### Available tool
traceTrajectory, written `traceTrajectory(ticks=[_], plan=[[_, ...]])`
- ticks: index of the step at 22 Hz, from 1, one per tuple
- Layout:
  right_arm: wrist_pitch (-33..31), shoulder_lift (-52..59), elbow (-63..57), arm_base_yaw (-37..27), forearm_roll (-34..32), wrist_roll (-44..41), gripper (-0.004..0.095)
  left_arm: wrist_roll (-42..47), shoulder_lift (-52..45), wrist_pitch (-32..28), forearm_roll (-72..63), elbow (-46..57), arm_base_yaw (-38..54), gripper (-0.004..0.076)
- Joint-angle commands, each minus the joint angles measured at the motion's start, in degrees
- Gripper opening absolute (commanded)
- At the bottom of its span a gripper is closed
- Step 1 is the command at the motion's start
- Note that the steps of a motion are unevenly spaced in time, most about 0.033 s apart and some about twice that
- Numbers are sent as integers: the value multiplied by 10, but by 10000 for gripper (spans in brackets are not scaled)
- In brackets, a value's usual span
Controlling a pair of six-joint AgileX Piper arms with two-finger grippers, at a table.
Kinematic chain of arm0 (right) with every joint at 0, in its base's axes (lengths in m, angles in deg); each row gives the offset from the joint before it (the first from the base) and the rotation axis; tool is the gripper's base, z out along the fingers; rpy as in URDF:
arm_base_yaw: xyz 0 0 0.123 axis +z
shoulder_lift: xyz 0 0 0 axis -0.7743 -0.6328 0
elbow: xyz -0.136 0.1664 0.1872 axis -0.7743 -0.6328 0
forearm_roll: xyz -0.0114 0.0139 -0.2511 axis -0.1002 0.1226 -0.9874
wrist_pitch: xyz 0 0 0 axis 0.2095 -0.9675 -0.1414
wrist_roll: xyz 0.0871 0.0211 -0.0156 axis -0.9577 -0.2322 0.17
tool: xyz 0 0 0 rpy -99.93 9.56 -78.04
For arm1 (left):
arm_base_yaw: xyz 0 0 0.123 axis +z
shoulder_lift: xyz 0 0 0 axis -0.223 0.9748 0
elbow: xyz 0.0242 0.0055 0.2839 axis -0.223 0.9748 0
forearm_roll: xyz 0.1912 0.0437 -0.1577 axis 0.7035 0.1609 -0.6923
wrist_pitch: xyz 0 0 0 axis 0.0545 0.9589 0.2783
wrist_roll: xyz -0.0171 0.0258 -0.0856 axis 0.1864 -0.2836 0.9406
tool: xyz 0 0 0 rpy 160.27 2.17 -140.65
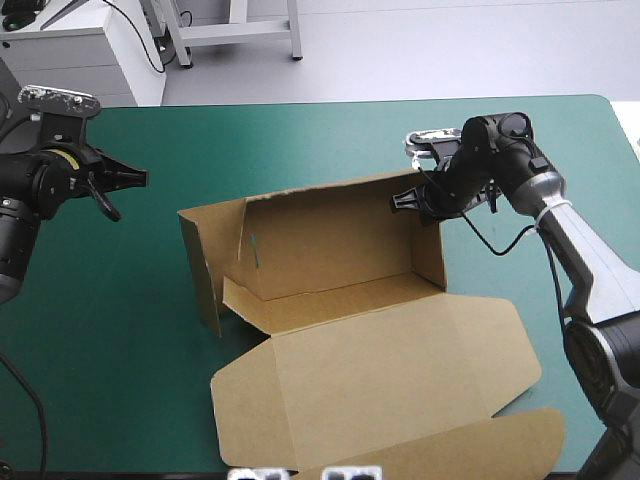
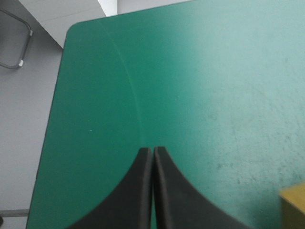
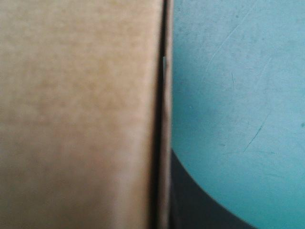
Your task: Fold the box
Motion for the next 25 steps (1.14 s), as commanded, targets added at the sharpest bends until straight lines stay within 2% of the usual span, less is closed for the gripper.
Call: traceTrajectory(ticks=[1,6,10,11,13,17,20,25], plan=[[58,-3,18,1,-4,-1,5,-13,-17,-28,-26,-10,2,-8],[116,-37,18,1,2,-4,20,-25,-17,-33,-49,-10,2,-8],[135,-50,19,1,-26,-32,224,-44,-15,-5,-62,-10,2,-8],[129,-50,25,1,-36,-32,327,-44,-14,3,-62,-10,2,-8],[93,-48,57,1,-51,-31,421,-44,-13,4,-62,-10,2,-8],[-8,-44,168,1,-94,-21,422,-44,-13,9,-63,-10,2,-8],[-16,-27,234,1,-97,-54,417,-44,-13,10,-63,-10,2,-8],[-16,47,177,1,-31,-47,417,-44,-13,14,-63,-10,2,-8]])
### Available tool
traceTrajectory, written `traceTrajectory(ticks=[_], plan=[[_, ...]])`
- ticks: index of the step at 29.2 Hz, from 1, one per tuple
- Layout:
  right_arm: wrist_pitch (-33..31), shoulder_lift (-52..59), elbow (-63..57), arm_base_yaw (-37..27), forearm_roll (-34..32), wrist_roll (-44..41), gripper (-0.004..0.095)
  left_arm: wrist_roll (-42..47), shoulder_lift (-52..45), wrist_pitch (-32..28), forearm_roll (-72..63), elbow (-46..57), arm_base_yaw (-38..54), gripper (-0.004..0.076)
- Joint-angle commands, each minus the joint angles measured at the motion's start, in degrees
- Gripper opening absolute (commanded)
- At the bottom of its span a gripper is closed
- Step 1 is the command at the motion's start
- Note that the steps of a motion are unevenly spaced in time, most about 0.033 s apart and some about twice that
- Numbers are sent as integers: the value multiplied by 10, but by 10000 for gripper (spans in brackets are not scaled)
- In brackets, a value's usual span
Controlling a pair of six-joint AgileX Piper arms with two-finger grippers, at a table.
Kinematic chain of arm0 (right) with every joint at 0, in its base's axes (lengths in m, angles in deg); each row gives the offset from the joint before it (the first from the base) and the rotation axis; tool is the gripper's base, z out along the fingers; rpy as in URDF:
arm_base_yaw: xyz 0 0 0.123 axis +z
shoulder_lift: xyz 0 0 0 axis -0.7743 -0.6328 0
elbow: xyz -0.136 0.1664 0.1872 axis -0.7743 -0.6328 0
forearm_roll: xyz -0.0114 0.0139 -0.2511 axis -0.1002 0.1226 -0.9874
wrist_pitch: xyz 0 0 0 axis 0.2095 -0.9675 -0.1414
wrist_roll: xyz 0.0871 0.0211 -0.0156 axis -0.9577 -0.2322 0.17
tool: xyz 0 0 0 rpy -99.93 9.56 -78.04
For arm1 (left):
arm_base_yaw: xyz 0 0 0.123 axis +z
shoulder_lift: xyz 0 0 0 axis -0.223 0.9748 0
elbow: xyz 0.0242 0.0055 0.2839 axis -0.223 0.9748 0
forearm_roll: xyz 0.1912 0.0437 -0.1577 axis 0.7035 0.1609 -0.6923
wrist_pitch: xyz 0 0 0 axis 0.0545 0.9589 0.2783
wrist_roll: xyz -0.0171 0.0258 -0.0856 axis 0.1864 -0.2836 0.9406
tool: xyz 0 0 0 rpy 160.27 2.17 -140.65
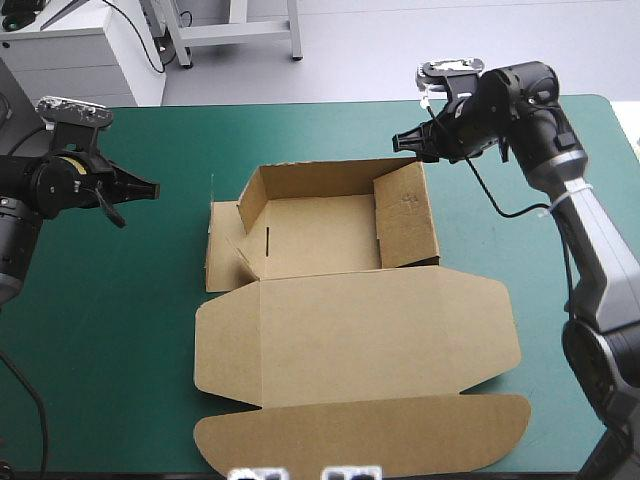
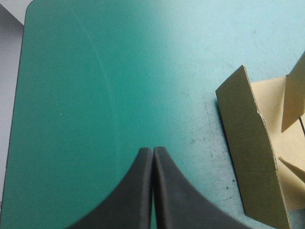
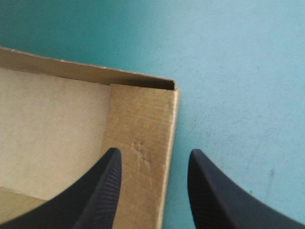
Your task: Fold the box
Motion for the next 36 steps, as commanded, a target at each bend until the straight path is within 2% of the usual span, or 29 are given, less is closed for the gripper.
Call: traceTrajectory(ticks=[1,7,14,20,22,26,31,36], plan=[[-4,74,-51,-2,17,9,417,1,-13,-26,-1,-14,2,-8],[23,64,-129,-2,21,23,417,1,-13,-23,-2,-14,2,-8],[58,-9,-132,-2,30,23,417,1,-13,-17,-2,-14,2,-8],[64,-81,-132,-2,33,31,410,1,-13,-17,-2,-14,2,-8],[64,-96,-132,-2,33,33,339,1,-13,-17,-2,-14,2,-8],[74,-104,-132,-2,33,32,-20,1,-13,-8,-2,-14,2,-8],[77,-85,-105,-2,34,25,-20,22,-13,-7,0,-14,7,-8],[66,-54,-70,-13,36,25,-20,51,-13,-24,-12,-14,51,-8]])
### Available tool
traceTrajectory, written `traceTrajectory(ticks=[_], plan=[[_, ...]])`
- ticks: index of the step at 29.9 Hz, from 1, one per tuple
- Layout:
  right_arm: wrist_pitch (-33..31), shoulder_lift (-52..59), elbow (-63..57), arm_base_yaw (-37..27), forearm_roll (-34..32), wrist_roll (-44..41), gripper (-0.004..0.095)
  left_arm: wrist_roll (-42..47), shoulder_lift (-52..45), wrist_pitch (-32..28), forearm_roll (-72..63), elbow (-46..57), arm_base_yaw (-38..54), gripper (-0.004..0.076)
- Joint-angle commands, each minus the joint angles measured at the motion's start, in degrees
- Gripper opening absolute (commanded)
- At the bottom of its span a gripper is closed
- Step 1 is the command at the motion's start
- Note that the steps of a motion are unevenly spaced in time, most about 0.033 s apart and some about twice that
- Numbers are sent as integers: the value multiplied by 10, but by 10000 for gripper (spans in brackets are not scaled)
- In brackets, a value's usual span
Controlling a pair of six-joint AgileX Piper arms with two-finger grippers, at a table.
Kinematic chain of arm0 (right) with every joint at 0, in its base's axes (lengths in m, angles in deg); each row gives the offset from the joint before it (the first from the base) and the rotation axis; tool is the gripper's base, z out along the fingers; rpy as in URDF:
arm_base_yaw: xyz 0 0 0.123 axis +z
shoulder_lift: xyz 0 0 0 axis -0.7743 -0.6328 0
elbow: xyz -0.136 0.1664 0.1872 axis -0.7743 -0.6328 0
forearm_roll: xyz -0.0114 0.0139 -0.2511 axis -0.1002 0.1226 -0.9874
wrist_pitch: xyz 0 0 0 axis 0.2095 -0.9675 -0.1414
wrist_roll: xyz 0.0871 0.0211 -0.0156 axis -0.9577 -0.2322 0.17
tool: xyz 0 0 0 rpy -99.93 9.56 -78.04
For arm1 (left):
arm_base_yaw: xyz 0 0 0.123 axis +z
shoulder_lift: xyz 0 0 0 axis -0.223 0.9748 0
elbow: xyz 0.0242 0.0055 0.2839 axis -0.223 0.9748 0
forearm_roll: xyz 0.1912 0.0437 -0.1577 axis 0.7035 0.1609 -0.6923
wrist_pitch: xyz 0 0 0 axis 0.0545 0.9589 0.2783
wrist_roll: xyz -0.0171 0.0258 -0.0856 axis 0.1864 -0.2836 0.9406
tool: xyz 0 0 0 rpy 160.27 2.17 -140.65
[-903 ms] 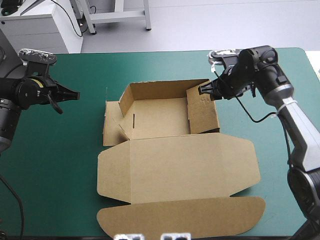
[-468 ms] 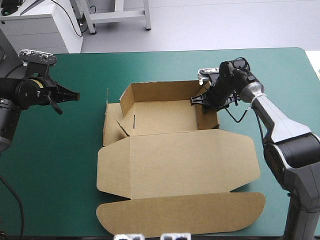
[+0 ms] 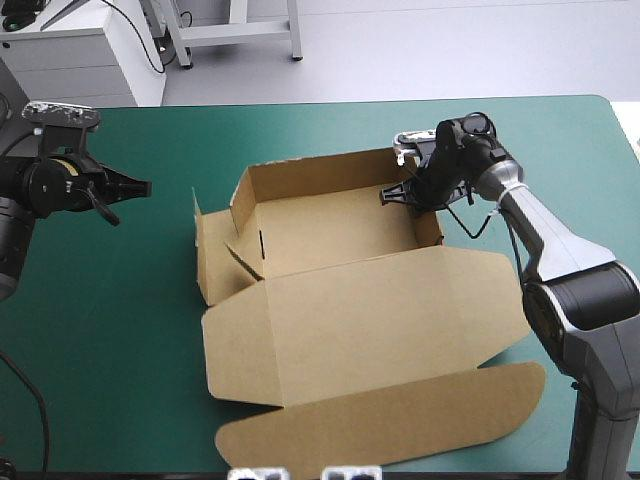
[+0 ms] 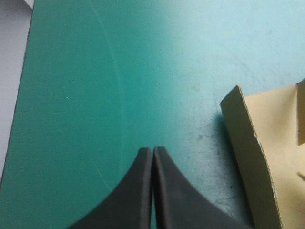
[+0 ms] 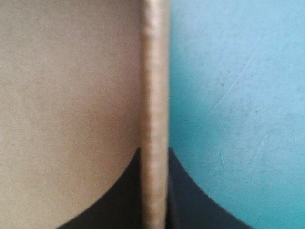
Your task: Fold the box
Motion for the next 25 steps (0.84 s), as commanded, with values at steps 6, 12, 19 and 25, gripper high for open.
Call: traceTrajectory(ticks=[6,12,19,25], plan=[[-11,114,50,-53,31,-1,-20,-29,-13,-43,-171,-14,117,-8],[-18,161,50,-110,119,36,-20,-128,13,-25,-412,-14,177,-8],[-34,186,50,-150,216,76,-20,-193,61,22,-617,-14,174,-8],[-18,188,50,-148,261,83,-20,-234,70,40,-740,-14,174,-8]])
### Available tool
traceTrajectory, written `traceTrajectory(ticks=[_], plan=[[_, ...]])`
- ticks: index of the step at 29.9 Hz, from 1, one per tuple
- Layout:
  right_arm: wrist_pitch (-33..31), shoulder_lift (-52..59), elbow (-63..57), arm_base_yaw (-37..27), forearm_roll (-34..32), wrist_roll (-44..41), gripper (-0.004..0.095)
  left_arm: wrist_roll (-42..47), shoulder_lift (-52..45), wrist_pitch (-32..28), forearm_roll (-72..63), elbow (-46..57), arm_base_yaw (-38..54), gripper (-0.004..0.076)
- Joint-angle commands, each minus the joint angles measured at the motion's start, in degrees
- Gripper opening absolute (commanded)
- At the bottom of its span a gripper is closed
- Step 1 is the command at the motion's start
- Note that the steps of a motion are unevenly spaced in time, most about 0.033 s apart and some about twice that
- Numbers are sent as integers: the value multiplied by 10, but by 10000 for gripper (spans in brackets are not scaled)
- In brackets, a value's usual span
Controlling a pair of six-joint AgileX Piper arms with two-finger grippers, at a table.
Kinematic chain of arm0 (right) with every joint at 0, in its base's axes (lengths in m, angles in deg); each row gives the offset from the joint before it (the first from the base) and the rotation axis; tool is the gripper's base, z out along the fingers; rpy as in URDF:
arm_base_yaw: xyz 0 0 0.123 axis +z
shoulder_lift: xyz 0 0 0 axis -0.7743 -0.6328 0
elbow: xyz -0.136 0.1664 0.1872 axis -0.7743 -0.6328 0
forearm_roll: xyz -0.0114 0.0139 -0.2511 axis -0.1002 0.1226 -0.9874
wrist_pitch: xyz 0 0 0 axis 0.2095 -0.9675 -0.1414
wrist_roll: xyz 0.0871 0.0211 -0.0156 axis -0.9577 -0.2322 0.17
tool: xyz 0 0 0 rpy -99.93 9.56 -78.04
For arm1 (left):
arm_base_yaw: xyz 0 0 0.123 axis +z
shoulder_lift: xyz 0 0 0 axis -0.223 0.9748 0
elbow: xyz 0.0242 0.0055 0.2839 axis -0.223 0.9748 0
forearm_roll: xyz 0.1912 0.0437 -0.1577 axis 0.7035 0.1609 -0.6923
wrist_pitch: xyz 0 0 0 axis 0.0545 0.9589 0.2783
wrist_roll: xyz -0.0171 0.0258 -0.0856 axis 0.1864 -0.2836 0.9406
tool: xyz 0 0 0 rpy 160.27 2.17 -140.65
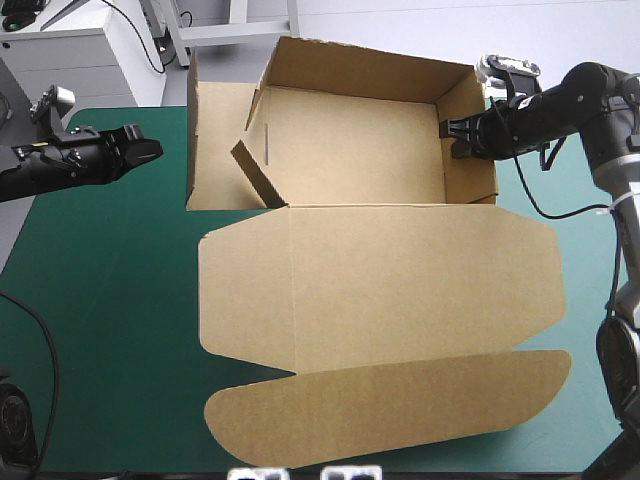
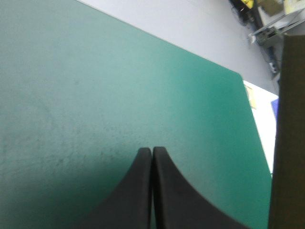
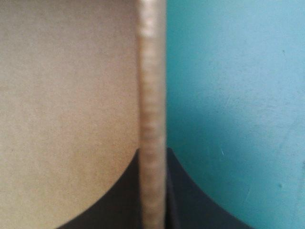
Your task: Fold the box
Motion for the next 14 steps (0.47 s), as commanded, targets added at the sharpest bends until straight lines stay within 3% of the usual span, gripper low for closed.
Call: traceTrajectory(ticks=[1,8,14], plan=[[36,32,18,-3,73,9,-19,-26,-20,7,-109,-14,-1,-8],[74,32,13,24,88,21,-18,-45,-28,55,-151,-14,-1,-8],[124,30,0,64,55,14,-18,-48,-59,58,-146,-14,-1,-8]])
